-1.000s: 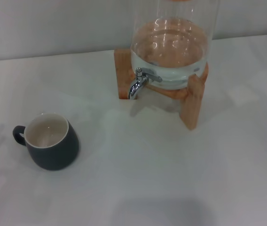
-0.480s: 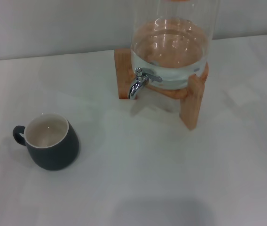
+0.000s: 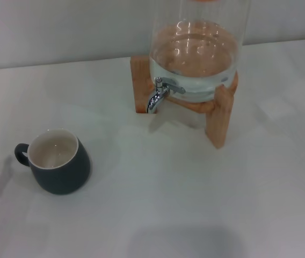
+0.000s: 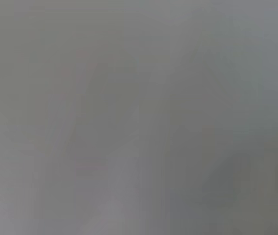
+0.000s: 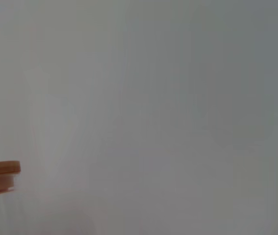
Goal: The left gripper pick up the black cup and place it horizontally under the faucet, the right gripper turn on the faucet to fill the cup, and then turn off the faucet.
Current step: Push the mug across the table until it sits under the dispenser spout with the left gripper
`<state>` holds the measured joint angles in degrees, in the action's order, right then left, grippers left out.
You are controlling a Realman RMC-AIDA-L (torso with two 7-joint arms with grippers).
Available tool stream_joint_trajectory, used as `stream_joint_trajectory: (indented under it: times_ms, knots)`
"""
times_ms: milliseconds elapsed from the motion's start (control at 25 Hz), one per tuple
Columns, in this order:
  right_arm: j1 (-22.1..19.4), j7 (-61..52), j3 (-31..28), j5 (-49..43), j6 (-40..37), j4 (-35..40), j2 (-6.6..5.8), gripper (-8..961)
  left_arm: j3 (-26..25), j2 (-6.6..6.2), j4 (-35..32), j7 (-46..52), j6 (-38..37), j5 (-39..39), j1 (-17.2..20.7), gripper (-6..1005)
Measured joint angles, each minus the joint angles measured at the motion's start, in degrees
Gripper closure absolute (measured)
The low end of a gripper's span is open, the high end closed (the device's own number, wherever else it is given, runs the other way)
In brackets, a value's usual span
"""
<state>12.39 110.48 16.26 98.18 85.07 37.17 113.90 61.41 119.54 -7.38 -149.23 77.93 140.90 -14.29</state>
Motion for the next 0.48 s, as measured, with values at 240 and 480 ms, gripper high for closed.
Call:
stream_joint_trajectory:
  times_ms: [240,480]
  knots:
    - [-0.17,-0.43,0.00,0.03,0.15,0.25,0.00,245,0.02,-0.05,0.05,-0.98,-2.57,-1.79,-0.68,159]
    - [-0.11,-0.52,0.00,0.03,0.06,0.24,-0.02,245,0.02,-0.03,0.06,-3.04,-3.96,-1.94,-0.74,164]
